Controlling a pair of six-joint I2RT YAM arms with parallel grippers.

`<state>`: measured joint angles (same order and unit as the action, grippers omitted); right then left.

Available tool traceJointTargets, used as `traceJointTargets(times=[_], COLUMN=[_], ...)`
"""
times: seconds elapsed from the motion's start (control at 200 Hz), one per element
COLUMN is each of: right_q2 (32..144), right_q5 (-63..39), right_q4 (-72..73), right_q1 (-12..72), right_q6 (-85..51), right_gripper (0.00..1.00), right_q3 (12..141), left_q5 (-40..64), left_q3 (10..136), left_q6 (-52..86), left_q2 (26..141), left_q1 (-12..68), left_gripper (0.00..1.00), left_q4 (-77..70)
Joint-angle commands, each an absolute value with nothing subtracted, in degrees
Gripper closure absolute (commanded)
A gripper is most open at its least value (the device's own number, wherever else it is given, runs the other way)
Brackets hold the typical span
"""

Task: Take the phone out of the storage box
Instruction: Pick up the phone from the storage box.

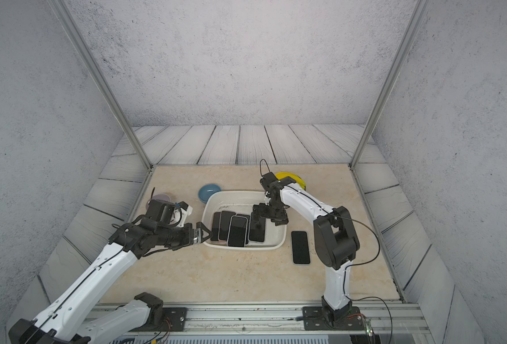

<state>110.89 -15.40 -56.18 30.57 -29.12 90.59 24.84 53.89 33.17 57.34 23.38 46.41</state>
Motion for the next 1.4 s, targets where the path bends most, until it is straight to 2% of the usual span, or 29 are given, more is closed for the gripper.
traceJointTargets(times=[0.0, 0.616, 0.926, 1.396], right_q2=[113.6, 124.0, 124.8, 127.0], right_q5=[-16.5, -14.8, -12.0, -13.7], right_q4=[-55.6, -55.1, -55.2, -53.9], right_q1=[31.2, 32.7, 32.7, 32.9], right_q6=[-29.0, -29.6, -30.1, -30.7], right_gripper=[0.01, 0.0, 0.01, 0.02], right_q3=[92.0, 99.1, 97.8, 98.3], left_q5=[23.5, 21.0, 21.0, 20.8], left_q3=[55.8, 56.2, 55.8, 55.8], left_q6=[31.1, 29.1, 28.7, 28.4], left_q2=[56.4, 55.8, 56.4, 56.7], left_q1=[23.6, 23.2, 23.2, 23.2], left_gripper=[0.01, 0.01, 0.01, 0.01], left_q4=[49.3, 52.0, 51.3, 51.6])
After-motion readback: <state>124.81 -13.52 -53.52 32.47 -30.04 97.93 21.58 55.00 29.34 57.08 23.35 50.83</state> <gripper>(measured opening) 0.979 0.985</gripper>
